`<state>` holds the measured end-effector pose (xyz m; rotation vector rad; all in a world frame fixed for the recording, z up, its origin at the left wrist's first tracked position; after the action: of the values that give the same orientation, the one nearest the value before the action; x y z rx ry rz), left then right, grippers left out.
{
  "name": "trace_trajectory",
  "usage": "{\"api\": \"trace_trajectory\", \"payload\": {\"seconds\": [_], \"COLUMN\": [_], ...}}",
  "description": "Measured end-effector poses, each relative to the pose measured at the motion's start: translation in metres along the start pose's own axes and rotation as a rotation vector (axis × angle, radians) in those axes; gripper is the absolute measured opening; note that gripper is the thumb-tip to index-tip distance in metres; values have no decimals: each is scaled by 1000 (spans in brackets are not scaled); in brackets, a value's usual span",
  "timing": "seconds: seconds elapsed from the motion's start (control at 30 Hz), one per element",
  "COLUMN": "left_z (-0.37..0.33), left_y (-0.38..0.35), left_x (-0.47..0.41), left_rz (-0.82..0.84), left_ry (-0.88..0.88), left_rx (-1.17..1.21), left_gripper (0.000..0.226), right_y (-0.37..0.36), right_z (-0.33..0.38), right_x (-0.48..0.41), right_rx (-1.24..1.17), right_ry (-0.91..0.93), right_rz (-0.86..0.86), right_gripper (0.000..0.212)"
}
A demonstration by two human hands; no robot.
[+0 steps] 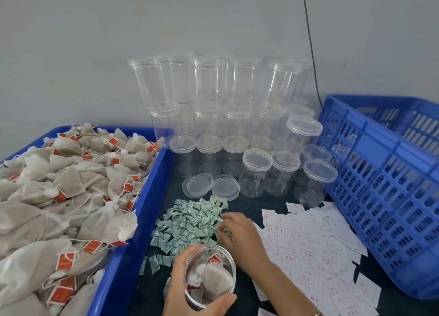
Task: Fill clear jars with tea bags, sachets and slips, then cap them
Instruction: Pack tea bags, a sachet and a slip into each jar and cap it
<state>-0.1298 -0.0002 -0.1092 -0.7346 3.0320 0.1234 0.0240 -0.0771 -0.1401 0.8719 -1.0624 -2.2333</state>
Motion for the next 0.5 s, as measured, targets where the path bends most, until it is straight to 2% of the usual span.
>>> {"api": "trace_trajectory", "payload": {"seconds": [0.1,0.17,0.27,0.33,0.4,0.47,0.5], "left_z": [3,3,4,8,12,11,12], "left_y": [1,-1,-2,0,1,2,3], "left_x": [0,2,7,7,4,2,3], "left_rz": [2,7,-30,-37,-40,-79,-93], "left_ry": [18,5,-11,-4,24,19,4], "left_rx": [-6,1,10,37,48,21,0], "left_gripper": [100,105,102,96,82,76,76], "right_y": [24,45,74,79,73,67,67], "right_z": [11,24,54,74,84,83,78], "right_x": [-1,4,21,34,47,54,55], "right_rx": [-251,-511,-670,-650,-517,-427,-464], "right_ry": [-143,-194,-99,6,89,107,69], "right_rz": [-38,-113,-73,59,176,198,200], "right_gripper": [3,14,20,16,13,25,29]}}
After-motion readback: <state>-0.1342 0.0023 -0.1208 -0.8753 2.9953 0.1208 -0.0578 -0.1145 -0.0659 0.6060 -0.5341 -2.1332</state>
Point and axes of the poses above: each hand's wrist, its own x-axis away from the middle knuckle, its own y-axis out of the back of the hand, z = x × y, the point moved 3 cm from there along -x, towards the middle knuckle, and after that the axes turned 5 degrees about y, right-handed, at the moved point
